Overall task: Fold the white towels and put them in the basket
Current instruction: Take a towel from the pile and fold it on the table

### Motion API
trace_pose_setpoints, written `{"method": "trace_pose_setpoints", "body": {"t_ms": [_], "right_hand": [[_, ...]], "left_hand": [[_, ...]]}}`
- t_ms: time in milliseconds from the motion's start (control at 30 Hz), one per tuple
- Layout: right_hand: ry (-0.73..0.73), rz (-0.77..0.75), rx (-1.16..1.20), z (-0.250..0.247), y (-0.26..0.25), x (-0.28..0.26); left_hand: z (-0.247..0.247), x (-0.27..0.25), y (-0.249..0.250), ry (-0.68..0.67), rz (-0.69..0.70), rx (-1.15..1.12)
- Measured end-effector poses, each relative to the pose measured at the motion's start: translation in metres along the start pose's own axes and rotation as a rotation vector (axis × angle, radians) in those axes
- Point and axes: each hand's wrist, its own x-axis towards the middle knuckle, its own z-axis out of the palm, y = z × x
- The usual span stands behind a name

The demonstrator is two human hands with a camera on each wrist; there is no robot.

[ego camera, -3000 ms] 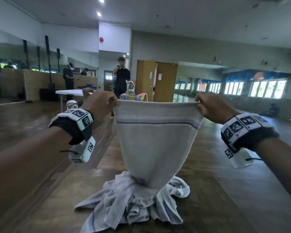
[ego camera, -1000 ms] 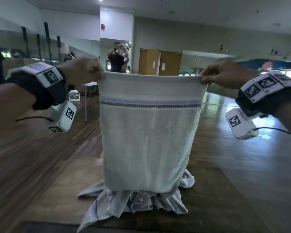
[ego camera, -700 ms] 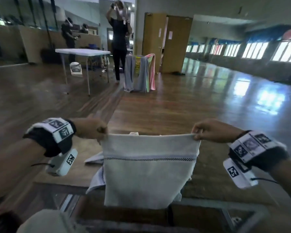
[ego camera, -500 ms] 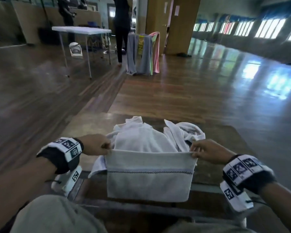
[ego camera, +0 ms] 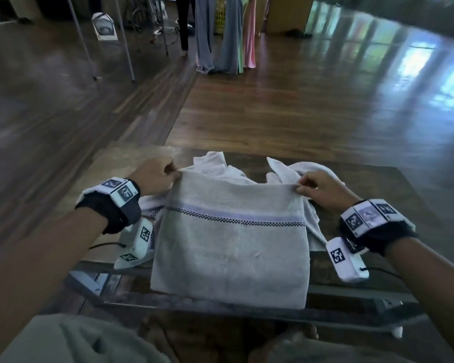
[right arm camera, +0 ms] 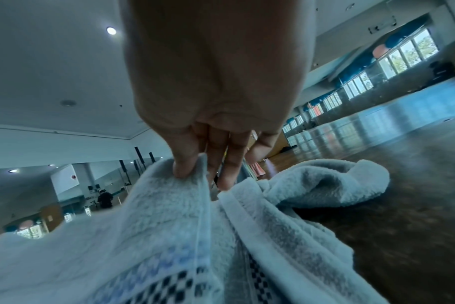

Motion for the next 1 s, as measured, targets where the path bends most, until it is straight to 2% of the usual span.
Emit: {"method": "trace_pose_setpoints", "body": {"t_ms": [100,200,333,467,633,700,833,900,1000], "right_hand": [[-0.176,0.047,-0.048,0.012,0.003,0.014],[-0.249,0.076,-0.022,0.022,0.004,0.020],[-0.299,0.073,0.029,0.028,0.003,0.022],[-0.284,0.078,0.086,0.029,0.001,0.020],[-0.271,0.043,0.155,0.029,-0.003,0.015],[-0.224,0.030,0.197,0.027,-0.003,0.011],[-0.013,0.021,0.298,0.012,0.000,0.003],[-0.008,0.020,0.237,0.005,0.004,0.000],[-0.191,0.078,0.070,0.006,0.015,-0.004]], "left_hand": [[0.008,0.011,-0.002,-0.217,-0.042,0.013],[0.013,0.018,-0.007,-0.339,-0.058,-0.003],[0.014,0.018,-0.010,-0.367,-0.053,-0.084],[0.009,0.016,-0.008,-0.407,-0.047,-0.124],[0.004,0.012,-0.003,-0.330,-0.024,-0.128],[0.000,0.008,-0.001,-0.217,-0.004,-0.165],[-0.013,-0.003,0.002,0.023,0.062,-0.220],[-0.014,-0.010,-0.002,0.011,0.096,-0.167],[-0.007,-0.017,-0.010,-0.191,0.092,-0.116]]}}
